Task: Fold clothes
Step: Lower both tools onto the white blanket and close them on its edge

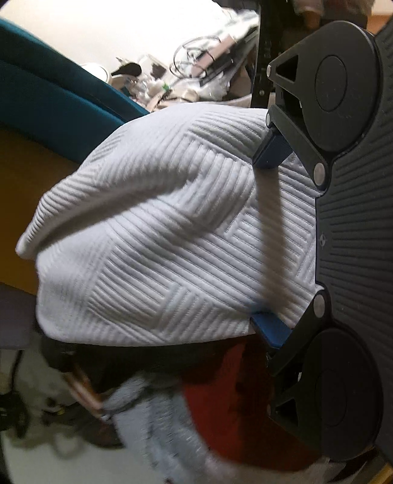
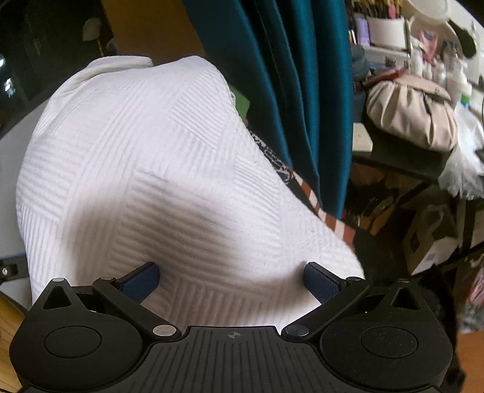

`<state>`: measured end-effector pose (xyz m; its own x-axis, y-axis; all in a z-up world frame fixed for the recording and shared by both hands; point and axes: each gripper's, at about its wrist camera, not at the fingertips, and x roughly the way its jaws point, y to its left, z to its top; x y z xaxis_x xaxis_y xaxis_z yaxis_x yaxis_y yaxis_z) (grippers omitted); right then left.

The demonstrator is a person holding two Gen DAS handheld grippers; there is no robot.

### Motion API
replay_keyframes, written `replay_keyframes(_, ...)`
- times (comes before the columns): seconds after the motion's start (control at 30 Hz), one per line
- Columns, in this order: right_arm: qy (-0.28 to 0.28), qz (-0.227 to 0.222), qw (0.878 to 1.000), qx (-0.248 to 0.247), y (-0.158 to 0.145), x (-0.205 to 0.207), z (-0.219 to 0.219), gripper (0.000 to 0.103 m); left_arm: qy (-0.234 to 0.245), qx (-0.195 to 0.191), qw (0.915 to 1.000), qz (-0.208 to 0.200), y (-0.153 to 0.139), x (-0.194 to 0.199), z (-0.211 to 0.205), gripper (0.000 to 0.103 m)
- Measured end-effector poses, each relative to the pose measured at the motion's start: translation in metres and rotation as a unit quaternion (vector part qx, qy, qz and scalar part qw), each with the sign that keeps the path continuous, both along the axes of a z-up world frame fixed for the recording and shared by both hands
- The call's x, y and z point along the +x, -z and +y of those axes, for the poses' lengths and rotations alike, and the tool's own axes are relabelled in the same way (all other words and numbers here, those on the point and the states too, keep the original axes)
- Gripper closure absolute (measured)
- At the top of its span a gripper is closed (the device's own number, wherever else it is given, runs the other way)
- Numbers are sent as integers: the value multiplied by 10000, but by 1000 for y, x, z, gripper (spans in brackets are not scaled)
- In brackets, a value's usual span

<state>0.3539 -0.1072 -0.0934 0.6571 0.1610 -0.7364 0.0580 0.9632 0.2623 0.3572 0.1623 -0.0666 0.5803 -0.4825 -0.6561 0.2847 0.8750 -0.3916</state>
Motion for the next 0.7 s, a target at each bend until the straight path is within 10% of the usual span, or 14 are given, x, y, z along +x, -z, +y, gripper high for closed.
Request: replay_keyframes(0.7, 235, 61, 9990, 369, 6, -1, -10, 1, 313, -215, 9993, 68, 9, 9, 5, 0)
